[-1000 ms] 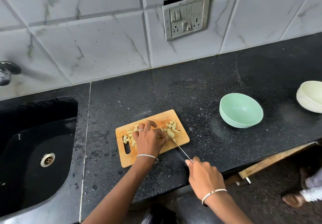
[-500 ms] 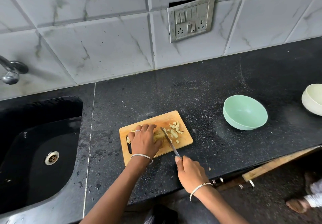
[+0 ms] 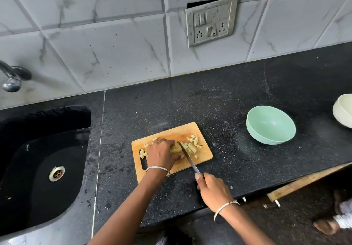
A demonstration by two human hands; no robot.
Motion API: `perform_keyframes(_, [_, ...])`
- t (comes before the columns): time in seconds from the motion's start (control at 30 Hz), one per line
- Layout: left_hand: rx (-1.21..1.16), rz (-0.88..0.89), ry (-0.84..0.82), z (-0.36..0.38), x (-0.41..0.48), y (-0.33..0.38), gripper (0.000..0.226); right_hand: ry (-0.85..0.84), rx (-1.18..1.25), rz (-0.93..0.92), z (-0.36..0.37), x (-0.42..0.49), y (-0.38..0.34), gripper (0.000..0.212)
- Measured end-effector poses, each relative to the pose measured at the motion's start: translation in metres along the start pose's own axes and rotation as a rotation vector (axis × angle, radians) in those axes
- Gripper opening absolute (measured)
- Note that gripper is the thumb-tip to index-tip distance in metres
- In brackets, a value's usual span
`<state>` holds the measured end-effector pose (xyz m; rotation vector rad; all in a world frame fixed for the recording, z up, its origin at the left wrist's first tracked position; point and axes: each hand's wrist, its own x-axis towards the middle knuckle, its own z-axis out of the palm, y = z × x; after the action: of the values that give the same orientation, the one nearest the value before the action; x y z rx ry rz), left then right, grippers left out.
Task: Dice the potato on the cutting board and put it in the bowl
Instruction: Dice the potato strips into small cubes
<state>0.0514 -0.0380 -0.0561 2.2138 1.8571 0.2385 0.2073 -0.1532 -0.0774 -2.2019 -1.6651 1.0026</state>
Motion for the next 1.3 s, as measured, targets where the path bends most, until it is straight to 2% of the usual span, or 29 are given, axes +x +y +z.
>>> perform_keyframes(0.07, [0.011, -0.011, 0.02, 0.0, -0.001, 0.003, 0.055, 0.008, 0.024, -0.002, -0.001, 0.0, -0.001, 0.047])
perform_keyframes(0.17, [0.046, -0.038, 0.044, 0.001, -0.002, 0.006, 0.048, 0.028, 0.032, -0.008, -0.001, 0.0, -0.002, 0.047])
perform_keyframes(0.37, [-0.03, -0.076, -0.01, 0.005, -0.001, 0.006, 0.048, 0.046, 0.011, -0.028, 0.002, -0.004, 0.001, 0.043])
perform_keyframes(0.63, [-0.085, -0.11, -0.046, 0.004, -0.003, 0.005, 0.049, 0.178, -0.079, -0.043, 0.004, -0.013, 0.002, 0.033])
perform_keyframes(0.77, [-0.123, -0.069, 0.021, 0.001, -0.007, 0.004, 0.048, 0.165, -0.073, -0.041, 0.004, -0.011, 0.009, 0.035])
perform_keyframes(0.97, [0.0, 0.079, 0.161, 0.001, -0.013, 0.009, 0.013, 0.128, -0.058, -0.036, 0.004, -0.009, 0.007, 0.036])
perform_keyframes(1.13, [0.128, 0.19, 0.26, 0.005, -0.011, 0.011, 0.01, 0.114, -0.018, -0.027, 0.005, -0.01, 0.007, 0.04])
perform_keyframes(1.3, [0.183, 0.203, 0.254, 0.009, -0.008, 0.015, 0.013, 0.115, -0.005, -0.035, 0.005, -0.011, 0.01, 0.043])
